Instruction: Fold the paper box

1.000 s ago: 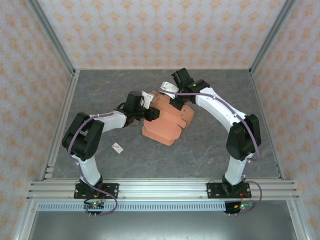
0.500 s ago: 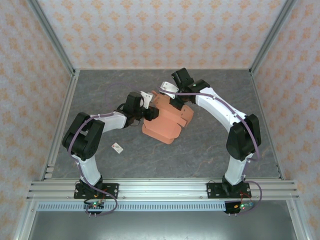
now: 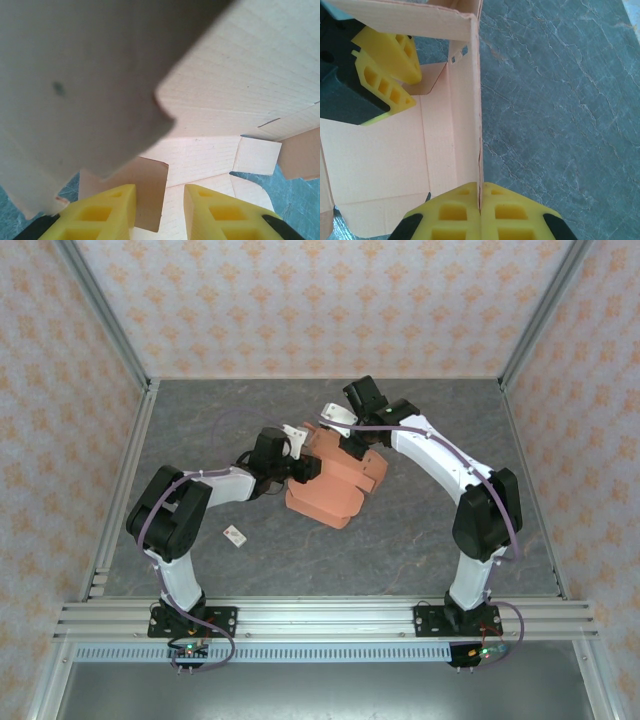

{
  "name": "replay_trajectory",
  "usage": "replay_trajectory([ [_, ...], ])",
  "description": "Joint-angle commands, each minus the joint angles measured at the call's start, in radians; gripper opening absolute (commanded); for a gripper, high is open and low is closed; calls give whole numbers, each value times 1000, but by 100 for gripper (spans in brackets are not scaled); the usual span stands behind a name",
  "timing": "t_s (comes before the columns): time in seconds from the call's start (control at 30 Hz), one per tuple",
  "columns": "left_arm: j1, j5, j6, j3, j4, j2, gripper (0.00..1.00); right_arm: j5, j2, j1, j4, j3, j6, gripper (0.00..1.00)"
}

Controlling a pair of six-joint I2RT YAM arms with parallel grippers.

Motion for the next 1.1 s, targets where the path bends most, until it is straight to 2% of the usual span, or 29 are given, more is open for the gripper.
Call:
replay_trajectory([
  [0.0, -7, -26, 1, -21, 21, -46, 32, 12, -3, 6, 3, 29, 12, 0],
  [0.4, 33, -24, 43, -114, -28, -195, 37, 30, -6, 2, -5, 27, 5, 0],
  [0.63, 58, -2, 46, -144, -73, -334, 40, 31, -11, 2, -8, 21, 7, 0],
  [0.83, 68, 10, 47, -85, -136, -383, 41, 25, -17, 4, -5, 18, 10, 0],
  [1.07, 85, 29, 58, 49, -193, -312, 43, 24, -19, 3, -1, 13, 10, 0],
])
